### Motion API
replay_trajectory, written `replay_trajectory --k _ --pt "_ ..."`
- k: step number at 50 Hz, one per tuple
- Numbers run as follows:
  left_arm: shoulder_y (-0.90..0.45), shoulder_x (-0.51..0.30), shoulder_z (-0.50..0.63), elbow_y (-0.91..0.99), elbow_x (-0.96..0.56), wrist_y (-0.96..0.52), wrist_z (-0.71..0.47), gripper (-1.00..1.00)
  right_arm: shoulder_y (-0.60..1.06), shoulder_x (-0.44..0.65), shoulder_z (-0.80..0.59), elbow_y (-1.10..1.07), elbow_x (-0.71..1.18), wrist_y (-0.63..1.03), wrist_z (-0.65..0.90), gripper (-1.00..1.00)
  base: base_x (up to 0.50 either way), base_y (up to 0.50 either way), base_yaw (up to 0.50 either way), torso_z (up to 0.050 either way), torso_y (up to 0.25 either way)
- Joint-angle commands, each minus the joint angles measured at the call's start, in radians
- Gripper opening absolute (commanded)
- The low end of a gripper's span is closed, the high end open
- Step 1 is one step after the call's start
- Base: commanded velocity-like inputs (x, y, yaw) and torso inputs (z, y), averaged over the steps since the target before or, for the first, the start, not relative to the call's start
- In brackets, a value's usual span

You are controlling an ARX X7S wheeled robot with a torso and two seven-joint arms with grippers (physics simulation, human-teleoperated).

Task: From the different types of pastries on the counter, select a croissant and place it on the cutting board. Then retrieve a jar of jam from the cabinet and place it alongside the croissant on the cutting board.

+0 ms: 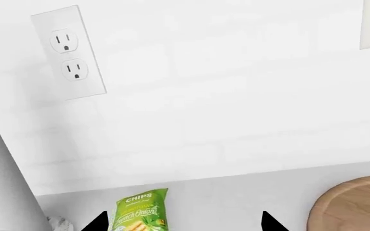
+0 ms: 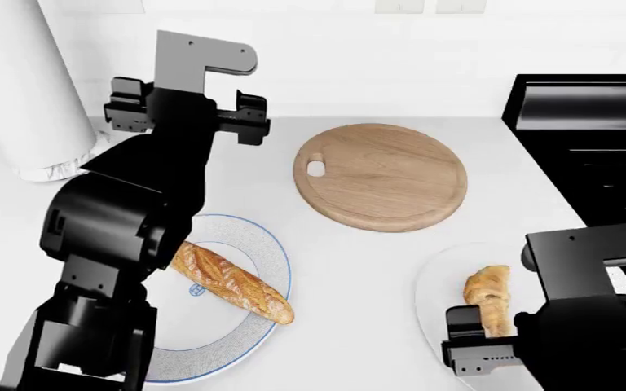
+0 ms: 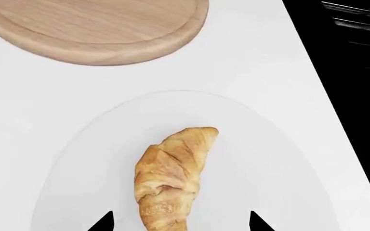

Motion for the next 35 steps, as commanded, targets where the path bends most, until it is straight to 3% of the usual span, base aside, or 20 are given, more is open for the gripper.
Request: replay_trajectory --k 1,12,35 --pt "-0.004 -0.003 0.009 -0.030 -0.004 0.019 0.000 1.00 -0.021 -0.030 -0.022 0.065 -0.048 -0.001 -0.066 1.00 0.00 0.00 0.00 0.000 0.000" --pt "-0.007 -0.004 0.017 -0.041 -0.011 0.022 -0.001 1.00 -0.018 -0.100 -0.039 0.172 -0.091 0.024 -0.123 1.00 0.00 0.00 0.00 0.000 0.000" --pt "-0.015 -0.011 0.022 -0.054 -0.026 0.029 -0.008 1.00 -0.041 -0.110 -0.046 0.240 -0.125 0.023 -0.198 1.00 0.00 0.00 0.00 0.000 0.000"
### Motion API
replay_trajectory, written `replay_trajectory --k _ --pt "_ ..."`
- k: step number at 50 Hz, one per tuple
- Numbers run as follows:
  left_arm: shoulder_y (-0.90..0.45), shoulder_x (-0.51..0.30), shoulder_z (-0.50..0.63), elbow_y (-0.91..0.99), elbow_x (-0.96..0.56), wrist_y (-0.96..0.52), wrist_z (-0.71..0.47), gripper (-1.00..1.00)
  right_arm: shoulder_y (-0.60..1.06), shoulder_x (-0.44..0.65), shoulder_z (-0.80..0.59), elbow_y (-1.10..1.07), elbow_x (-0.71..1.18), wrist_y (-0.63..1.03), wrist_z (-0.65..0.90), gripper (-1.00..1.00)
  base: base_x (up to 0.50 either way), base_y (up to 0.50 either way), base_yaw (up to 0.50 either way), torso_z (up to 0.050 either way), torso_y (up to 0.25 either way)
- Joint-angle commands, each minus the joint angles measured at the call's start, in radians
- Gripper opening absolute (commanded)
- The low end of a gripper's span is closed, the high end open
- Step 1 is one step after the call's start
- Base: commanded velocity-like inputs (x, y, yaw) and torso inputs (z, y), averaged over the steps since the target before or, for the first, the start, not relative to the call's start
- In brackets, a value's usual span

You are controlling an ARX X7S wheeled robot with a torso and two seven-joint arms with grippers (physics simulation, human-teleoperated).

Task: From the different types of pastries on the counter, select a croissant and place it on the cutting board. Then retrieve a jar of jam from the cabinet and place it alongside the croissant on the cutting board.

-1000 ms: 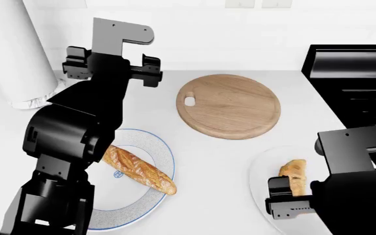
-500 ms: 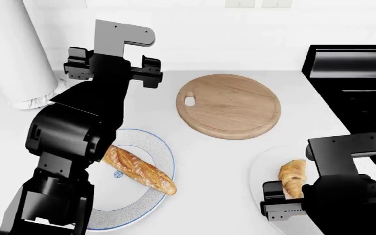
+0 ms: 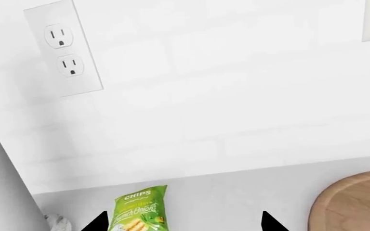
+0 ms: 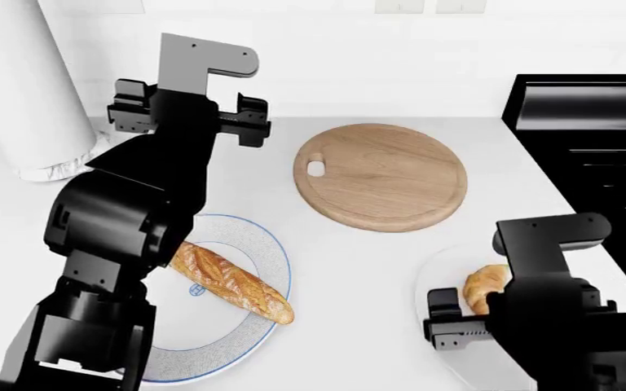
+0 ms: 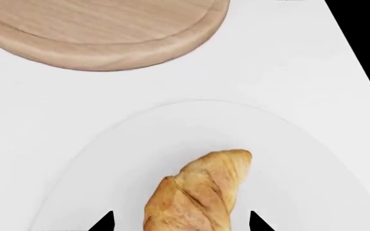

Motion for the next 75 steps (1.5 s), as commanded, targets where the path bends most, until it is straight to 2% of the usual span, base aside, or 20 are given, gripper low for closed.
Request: replay_trajectory --k 1,10,11,33,37,42,50,57,65,75 --pt "-0.004 -0.004 0.002 -0.009 -0.007 0.005 -0.003 1.00 -0.016 -0.004 -0.007 0.027 -0.012 0.000 -0.030 1.00 0.00 0.00 0.00 0.000 0.000" --pt "-0.009 -0.006 0.003 -0.003 -0.013 -0.001 -0.010 1.00 -0.024 0.003 -0.006 0.024 -0.015 -0.008 -0.033 1.00 0.00 0.00 0.00 0.000 0.000" --pt "-0.009 -0.006 0.003 -0.003 -0.013 -0.002 -0.011 1.00 -0.025 0.003 -0.006 0.024 -0.016 -0.008 -0.033 -1.00 0.00 0.00 0.00 0.000 0.000" --pt "-0.009 -0.016 0.004 0.011 -0.032 -0.009 -0.019 1.00 -0.001 0.015 -0.001 -0.023 0.016 0.008 0.022 -1.00 0.00 0.00 0.00 0.000 0.000" --pt "-0.010 -0.017 0.005 0.010 -0.035 -0.009 -0.021 1.00 0.040 0.033 0.019 -0.071 0.050 0.017 0.070 -1.00 0.00 0.00 0.00 0.000 0.000" --pt "-0.011 -0.020 0.002 0.017 -0.042 -0.016 -0.022 1.00 0.140 0.116 0.075 -0.197 0.178 0.042 0.151 -1.00 0.00 0.00 0.00 0.000 0.000" --pt "-0.019 -0.023 0.002 0.012 -0.049 -0.036 -0.027 1.00 0.258 0.110 0.104 -0.251 0.291 0.086 0.253 -1.00 0.00 0.00 0.00 0.000 0.000" --pt "-0.022 -0.022 -0.005 0.008 -0.057 -0.042 -0.031 1.00 0.291 0.001 0.079 -0.151 0.240 0.122 0.254 -1.00 0.00 0.00 0.00 0.000 0.000" --pt "-0.013 -0.027 -0.011 0.028 -0.069 -0.047 -0.034 1.00 0.312 -0.146 0.037 0.070 0.116 0.190 0.141 -1.00 0.00 0.00 0.00 0.000 0.000" --pt "-0.019 -0.029 -0.003 0.007 -0.068 -0.035 -0.035 1.00 0.384 -0.241 0.042 0.267 0.034 0.234 0.003 -1.00 0.00 0.00 0.00 0.000 0.000"
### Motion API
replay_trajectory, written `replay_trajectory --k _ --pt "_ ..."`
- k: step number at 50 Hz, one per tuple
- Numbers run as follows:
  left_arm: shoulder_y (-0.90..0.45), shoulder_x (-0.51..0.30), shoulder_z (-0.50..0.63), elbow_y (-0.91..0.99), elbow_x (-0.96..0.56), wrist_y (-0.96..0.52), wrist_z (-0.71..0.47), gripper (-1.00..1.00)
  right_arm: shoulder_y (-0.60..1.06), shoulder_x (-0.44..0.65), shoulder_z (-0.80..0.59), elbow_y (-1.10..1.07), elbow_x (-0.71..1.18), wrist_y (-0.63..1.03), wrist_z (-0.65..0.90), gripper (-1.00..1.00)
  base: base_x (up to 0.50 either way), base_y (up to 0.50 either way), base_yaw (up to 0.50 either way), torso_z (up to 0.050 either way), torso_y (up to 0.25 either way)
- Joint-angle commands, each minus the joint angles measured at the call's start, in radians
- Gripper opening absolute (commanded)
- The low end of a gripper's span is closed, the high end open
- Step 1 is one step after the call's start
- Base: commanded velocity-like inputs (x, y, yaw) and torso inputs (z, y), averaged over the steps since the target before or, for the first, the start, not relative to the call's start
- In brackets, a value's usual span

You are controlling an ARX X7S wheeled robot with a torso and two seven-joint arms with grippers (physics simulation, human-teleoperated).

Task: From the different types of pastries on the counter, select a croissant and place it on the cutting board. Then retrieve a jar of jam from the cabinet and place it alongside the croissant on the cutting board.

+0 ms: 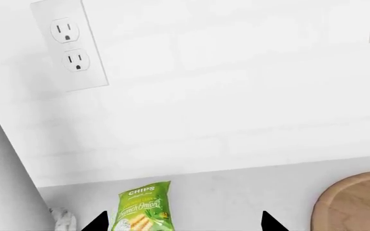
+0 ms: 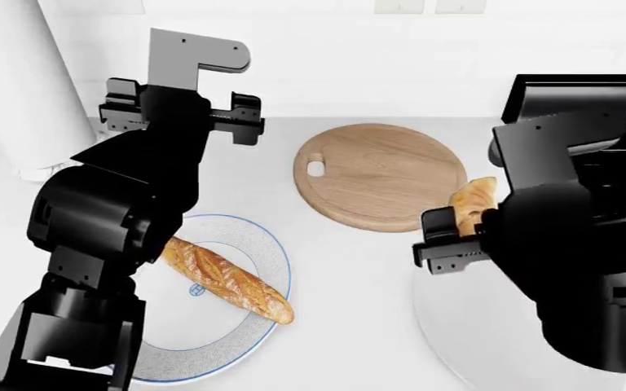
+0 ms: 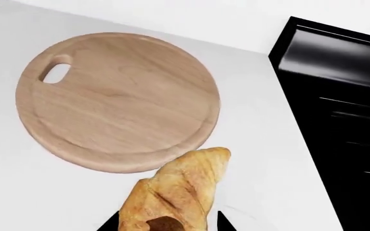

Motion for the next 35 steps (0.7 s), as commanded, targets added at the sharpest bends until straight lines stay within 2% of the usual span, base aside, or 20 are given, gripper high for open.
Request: replay_trajectory --k 1,12,35 --pt "-0.004 -0.002 0.004 -0.010 -0.004 0.004 -0.003 1.00 0.078 -0.119 -0.003 0.206 -0.089 0.069 -0.126 -1.00 0.00 0.00 0.00 0.000 0.000" --pt "-0.007 -0.004 0.015 -0.018 -0.005 0.011 -0.005 1.00 0.134 -0.226 -0.012 0.378 -0.218 0.078 -0.266 -1.00 0.00 0.00 0.00 0.000 0.000" --pt "-0.008 -0.011 0.024 -0.051 -0.011 0.035 -0.005 1.00 0.173 -0.473 -0.118 0.794 -0.421 0.085 -0.538 -1.00 0.00 0.00 0.00 0.000 0.000"
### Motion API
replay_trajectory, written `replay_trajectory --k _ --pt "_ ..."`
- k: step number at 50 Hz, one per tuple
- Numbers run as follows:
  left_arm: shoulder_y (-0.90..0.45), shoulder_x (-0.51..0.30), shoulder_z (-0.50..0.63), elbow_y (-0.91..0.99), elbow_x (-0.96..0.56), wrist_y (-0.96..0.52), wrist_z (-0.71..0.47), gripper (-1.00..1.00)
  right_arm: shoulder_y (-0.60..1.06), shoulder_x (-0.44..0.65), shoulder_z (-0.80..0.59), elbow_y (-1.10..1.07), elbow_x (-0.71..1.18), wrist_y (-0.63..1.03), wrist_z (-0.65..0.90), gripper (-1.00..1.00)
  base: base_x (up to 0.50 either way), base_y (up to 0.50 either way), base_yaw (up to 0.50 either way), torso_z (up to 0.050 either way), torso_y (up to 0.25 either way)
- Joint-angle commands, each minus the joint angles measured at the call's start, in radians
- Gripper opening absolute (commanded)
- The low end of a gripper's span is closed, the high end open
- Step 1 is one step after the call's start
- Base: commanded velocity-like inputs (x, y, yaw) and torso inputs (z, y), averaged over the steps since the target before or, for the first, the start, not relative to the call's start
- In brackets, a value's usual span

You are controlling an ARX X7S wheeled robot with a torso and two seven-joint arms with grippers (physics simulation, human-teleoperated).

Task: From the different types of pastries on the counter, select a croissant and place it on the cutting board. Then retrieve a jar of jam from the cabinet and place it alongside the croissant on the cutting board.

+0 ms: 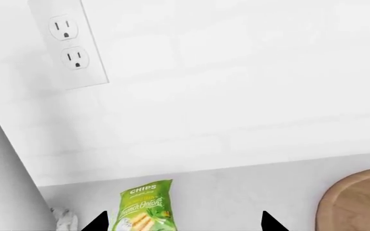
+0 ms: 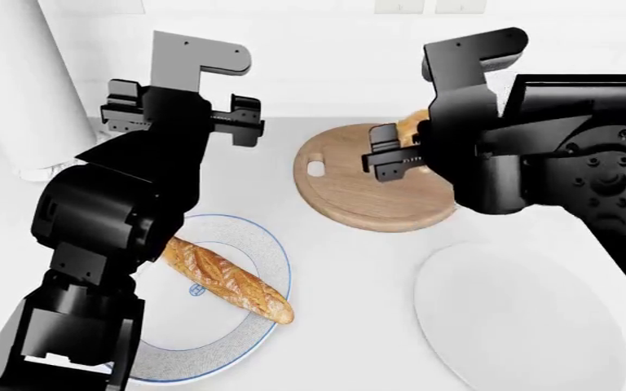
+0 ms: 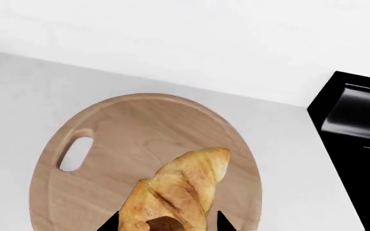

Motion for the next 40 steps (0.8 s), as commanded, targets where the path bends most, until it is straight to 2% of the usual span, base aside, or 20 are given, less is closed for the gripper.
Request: replay_trajectory --k 1,40 --pt "0.000 -0.003 0.004 -0.019 -0.003 0.014 0.001 1.00 0.020 -0.112 -0.044 0.190 -0.103 0.007 -0.138 -1.00 0.00 0.00 0.00 0.000 0.000" --pt "-0.003 -0.015 0.026 -0.081 -0.004 0.068 0.004 1.00 0.005 -0.350 -0.131 0.625 -0.240 -0.048 -0.508 -1.00 0.00 0.00 0.00 0.000 0.000"
